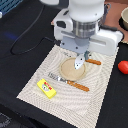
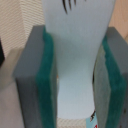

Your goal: Interact with the objects in diverse but meaningful ways.

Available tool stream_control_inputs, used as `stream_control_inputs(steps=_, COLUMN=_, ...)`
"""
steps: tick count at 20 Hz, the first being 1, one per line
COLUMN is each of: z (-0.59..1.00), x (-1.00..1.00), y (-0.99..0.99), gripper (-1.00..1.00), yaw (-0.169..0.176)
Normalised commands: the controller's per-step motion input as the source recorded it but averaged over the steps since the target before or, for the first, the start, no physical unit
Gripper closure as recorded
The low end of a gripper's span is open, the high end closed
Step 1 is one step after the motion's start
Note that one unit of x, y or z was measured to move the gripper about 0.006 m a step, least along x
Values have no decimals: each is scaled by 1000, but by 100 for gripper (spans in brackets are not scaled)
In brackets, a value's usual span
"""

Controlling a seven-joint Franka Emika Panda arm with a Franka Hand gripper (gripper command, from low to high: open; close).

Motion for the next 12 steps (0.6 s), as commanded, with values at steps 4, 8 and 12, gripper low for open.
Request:
stream_control_inputs(steps=4, z=0, x=141, y=-734, gripper=100, yaw=198)
stream_control_inputs(steps=8, z=0, x=179, y=-744, gripper=100, yaw=184)
stream_control_inputs(steps=12, z=-14, x=259, y=-838, gripper=100, yaw=106)
